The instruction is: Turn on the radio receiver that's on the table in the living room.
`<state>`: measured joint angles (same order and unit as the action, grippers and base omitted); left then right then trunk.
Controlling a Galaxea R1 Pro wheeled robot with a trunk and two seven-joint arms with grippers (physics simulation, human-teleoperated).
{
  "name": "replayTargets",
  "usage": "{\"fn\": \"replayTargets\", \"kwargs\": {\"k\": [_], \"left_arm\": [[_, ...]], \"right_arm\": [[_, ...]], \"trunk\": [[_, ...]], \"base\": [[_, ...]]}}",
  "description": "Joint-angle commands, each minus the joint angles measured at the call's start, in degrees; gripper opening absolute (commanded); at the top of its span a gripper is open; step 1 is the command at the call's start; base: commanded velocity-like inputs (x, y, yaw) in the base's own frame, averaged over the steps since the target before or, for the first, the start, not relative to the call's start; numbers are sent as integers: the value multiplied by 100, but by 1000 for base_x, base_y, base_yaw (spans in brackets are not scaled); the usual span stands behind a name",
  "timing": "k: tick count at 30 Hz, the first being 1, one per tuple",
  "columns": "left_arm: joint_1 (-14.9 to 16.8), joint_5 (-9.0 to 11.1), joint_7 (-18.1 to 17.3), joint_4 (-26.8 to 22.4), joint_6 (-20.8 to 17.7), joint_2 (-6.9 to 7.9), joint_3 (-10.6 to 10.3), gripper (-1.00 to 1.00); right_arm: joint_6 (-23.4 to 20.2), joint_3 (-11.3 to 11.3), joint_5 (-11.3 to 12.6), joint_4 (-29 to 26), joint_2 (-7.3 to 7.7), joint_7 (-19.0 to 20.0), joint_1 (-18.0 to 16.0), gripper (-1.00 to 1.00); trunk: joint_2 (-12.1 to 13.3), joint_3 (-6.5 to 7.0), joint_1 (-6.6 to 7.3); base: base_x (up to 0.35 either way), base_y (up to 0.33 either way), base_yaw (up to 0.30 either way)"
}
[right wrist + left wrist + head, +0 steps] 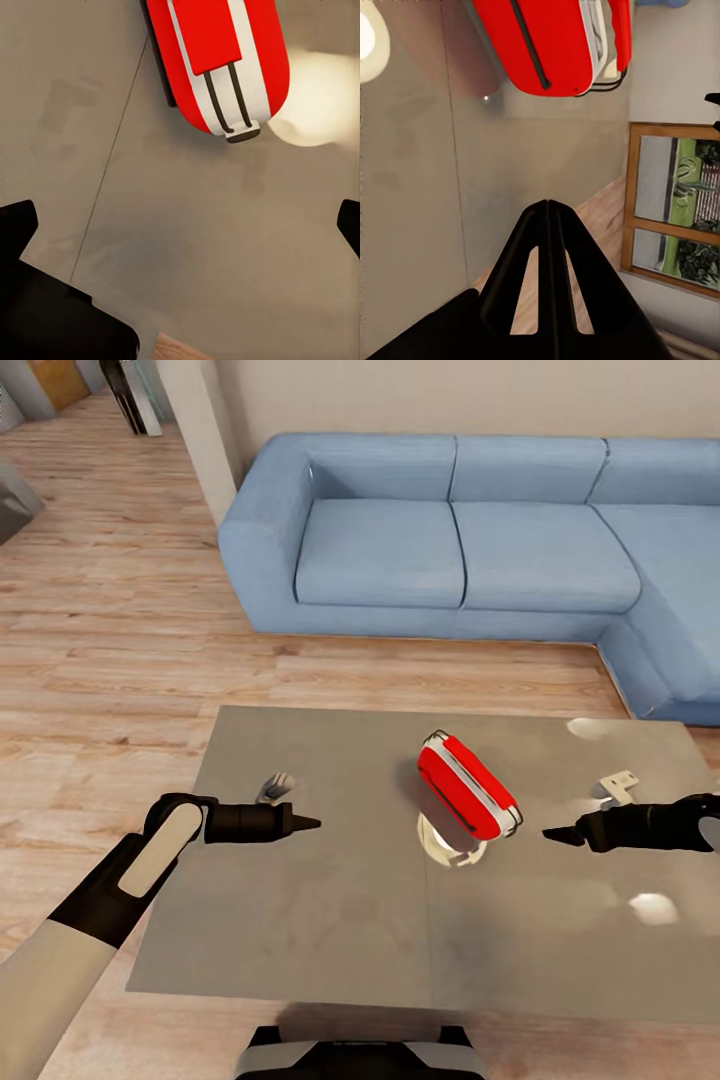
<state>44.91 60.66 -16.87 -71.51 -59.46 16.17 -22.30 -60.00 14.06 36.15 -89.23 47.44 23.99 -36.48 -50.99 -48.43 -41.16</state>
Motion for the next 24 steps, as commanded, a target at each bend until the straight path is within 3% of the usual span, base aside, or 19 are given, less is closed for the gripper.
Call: {"fn": "replayTargets", "kwargs": {"k": [1, 24], "left_arm": [[0, -1, 0, -1, 1, 0, 0, -100], [0, 7, 17, -30, 21, 74, -20, -100]], "right_arm": [[0, 0, 1, 1, 0, 0, 0, 100], [0, -3, 57, 11, 2, 26, 0, 100]], "trunk": [[0, 9, 0], [0, 216, 0]], "base": [[0, 0, 0], [0, 0, 0]]}}
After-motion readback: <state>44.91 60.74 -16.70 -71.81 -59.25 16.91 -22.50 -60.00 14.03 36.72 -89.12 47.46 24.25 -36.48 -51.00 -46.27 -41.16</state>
